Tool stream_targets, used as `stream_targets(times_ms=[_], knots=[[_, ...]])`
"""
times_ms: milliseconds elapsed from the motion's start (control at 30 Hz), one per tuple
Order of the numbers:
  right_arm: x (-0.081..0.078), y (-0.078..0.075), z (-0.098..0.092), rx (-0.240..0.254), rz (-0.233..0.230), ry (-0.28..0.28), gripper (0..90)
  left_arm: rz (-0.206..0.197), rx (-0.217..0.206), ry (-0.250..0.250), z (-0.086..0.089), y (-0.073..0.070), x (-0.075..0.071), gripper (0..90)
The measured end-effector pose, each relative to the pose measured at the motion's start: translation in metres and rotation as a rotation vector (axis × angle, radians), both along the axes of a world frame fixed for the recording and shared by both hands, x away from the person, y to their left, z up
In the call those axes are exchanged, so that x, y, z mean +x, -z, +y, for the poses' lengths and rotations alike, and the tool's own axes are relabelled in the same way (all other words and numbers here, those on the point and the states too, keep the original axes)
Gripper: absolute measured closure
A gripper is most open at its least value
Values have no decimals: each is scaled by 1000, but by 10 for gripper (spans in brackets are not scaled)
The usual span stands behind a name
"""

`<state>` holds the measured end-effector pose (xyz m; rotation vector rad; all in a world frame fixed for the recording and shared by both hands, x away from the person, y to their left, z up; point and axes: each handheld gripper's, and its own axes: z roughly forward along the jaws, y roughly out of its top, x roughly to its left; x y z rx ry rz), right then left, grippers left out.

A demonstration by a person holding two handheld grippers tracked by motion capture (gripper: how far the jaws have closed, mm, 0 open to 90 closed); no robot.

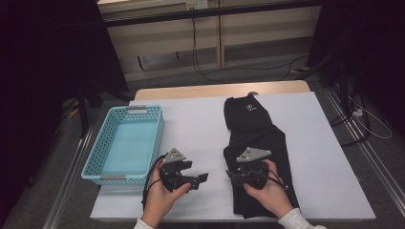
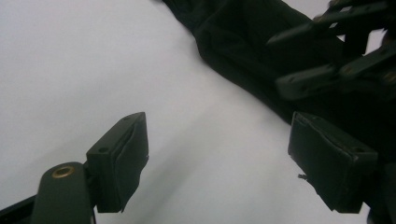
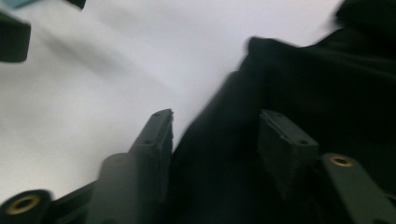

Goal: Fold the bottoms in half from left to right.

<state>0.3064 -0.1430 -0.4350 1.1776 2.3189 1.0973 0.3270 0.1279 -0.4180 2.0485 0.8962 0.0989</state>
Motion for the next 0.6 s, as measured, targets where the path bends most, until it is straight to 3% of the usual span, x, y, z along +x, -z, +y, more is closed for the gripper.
stream_targets(times_ms=[267,367,600], knots=[[-8,-13,-61,67,-24,134,326,-7,9,4,1,-1,1,198],[-12,-13,-76,39,-28,186,310,-6,17,8,-1,0,1,198],[-22,2,-96,-4,20,234,318,-3,16,19,-4,0,2,197]])
